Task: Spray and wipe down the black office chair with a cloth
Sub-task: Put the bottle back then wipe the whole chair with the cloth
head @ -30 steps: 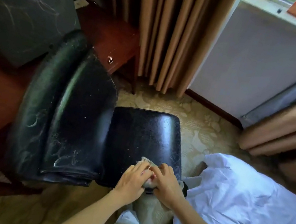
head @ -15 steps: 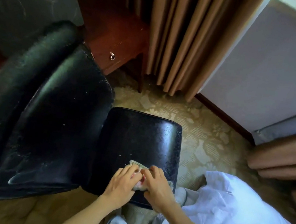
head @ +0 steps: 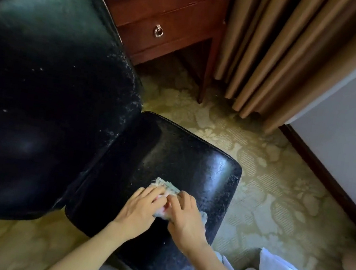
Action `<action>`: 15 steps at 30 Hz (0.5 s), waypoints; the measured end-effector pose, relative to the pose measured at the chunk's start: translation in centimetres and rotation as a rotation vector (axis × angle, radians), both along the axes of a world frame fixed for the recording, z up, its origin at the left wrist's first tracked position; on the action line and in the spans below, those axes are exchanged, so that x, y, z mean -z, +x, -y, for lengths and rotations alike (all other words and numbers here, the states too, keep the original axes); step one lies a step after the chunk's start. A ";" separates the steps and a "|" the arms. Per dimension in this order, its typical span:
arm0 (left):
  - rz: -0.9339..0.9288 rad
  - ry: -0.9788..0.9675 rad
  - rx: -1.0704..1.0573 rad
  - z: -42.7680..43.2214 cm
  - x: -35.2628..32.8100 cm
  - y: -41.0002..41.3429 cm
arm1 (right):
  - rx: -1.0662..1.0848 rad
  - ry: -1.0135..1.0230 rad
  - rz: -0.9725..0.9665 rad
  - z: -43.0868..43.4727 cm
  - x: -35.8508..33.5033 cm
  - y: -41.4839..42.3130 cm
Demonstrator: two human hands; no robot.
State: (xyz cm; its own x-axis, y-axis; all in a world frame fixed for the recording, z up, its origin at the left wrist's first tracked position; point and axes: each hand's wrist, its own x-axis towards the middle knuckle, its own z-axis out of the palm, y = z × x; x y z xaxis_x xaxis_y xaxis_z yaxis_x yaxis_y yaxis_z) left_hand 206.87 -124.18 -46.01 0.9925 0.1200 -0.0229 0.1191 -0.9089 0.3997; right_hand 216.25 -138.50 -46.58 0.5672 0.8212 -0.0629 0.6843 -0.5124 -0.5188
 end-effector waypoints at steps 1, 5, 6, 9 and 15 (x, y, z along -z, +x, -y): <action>0.004 0.002 0.006 -0.3 1.7 0.1 | 0.017 0.011 -0.005 -0.3 1.5 -0.1; -0.022 0.006 0.002 -1.3 8.4 -1.4 | 0.008 -0.009 -0.034 -0.4 7.9 -1.6; -0.036 -0.006 -0.005 -1.3 9.8 -2.3 | -0.014 -0.049 -0.016 -0.2 9.4 -2.2; -0.017 -0.072 -0.052 -0.6 12.9 -5.5 | -0.074 -0.162 0.101 0.5 12.5 -4.4; 0.047 0.011 -0.097 1.2 14.0 -8.6 | -0.145 -0.126 0.274 2.2 14.1 -5.9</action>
